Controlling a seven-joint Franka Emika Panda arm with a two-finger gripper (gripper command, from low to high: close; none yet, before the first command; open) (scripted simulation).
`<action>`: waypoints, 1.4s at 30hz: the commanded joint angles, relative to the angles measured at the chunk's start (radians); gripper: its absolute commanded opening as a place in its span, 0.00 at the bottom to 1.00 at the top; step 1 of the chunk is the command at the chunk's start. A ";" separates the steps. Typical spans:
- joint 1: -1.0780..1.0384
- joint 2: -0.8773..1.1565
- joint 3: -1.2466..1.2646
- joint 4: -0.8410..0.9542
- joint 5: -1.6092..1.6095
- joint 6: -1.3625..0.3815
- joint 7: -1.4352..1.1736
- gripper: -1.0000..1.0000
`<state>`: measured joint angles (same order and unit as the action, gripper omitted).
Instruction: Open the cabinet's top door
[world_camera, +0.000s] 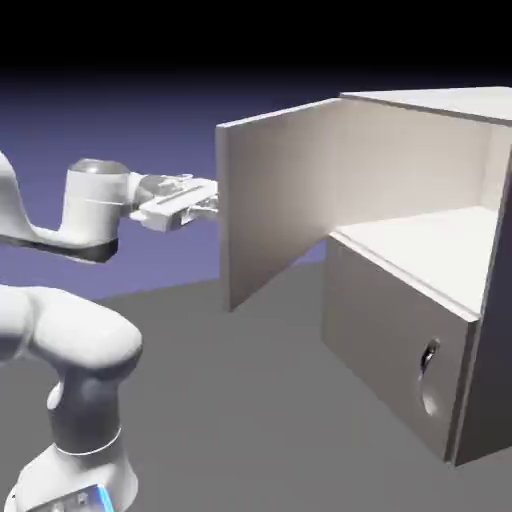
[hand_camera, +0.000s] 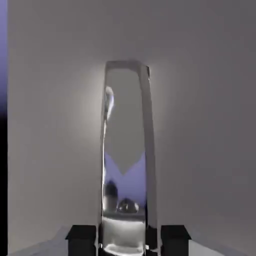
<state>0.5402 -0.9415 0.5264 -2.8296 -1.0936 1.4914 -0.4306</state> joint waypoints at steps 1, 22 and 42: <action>-0.013 0.035 0.036 0.031 0.033 -0.034 0.013 0.00; -0.560 0.765 0.768 0.723 0.311 -0.744 0.392 0.00; -1.263 0.466 1.327 0.982 0.451 -0.741 0.212 0.00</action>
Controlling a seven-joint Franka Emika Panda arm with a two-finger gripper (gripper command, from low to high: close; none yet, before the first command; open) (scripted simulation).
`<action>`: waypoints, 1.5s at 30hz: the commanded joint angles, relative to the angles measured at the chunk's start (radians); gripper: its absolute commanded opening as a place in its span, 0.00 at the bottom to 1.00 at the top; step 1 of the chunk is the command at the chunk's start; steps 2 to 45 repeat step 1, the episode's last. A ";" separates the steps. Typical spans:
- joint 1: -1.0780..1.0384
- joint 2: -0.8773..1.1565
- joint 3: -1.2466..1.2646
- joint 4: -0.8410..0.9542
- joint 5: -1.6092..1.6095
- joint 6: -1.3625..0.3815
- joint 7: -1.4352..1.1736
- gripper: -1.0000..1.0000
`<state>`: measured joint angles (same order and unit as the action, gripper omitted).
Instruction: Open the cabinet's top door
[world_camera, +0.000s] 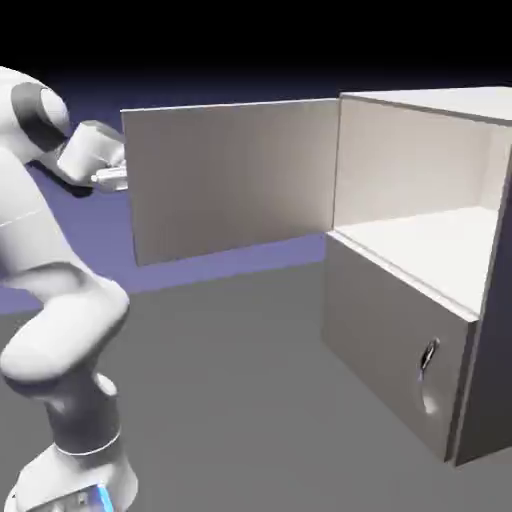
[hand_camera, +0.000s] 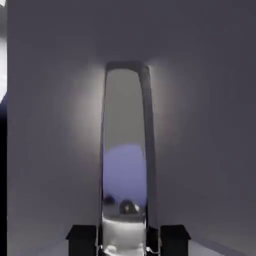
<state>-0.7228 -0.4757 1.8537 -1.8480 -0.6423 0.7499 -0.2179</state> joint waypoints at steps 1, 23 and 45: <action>-0.036 -0.033 0.018 0.032 0.012 -0.005 -0.021 0.00; -0.036 -0.033 0.018 0.032 0.012 -0.005 -0.021 0.00; -0.036 -0.033 0.018 0.032 0.012 -0.005 -0.021 0.00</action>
